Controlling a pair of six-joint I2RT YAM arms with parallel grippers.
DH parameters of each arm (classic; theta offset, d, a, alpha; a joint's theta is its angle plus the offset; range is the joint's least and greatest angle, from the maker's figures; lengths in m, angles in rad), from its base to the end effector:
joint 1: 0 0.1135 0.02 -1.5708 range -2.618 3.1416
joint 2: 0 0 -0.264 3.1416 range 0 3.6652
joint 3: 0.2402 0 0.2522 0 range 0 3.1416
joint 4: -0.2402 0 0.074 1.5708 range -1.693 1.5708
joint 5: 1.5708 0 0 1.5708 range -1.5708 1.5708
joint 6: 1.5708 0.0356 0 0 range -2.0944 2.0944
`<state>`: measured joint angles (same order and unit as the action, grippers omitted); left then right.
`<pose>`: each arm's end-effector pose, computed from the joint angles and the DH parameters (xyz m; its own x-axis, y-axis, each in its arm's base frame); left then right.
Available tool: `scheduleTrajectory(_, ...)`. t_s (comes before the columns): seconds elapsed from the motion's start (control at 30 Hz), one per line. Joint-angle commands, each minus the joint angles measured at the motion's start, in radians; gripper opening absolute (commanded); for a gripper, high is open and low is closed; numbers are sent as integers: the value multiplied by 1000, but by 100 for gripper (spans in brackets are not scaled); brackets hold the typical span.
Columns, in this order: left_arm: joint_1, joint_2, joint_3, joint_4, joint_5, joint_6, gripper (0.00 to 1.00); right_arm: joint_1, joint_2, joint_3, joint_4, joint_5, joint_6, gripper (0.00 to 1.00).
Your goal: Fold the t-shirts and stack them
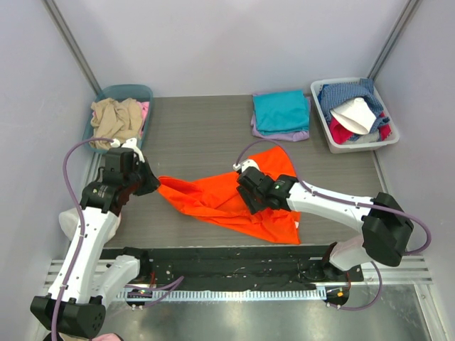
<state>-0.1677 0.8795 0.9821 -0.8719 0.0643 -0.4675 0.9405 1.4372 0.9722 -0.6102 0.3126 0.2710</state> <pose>0.1652 -0.0303 0.3255 -0.7079 -0.3363 -0.6212 -0.1198 0.9238 -0.3637 0.1750 0.2214 0.2240 -0.6823 -0.5030 -0.5306 -0.5188 0.8444 -0.1334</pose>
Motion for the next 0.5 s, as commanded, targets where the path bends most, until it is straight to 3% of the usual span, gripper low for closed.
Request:
scheduleTrajectory(0.0,5,-16,-5,27,12,-3,0,0,-8,-4,38,22,-12,56)
scheduleTrajectory(0.47,5,-17,-16,37,25,-13,0,-2,-74,25,24,85,-18,52)
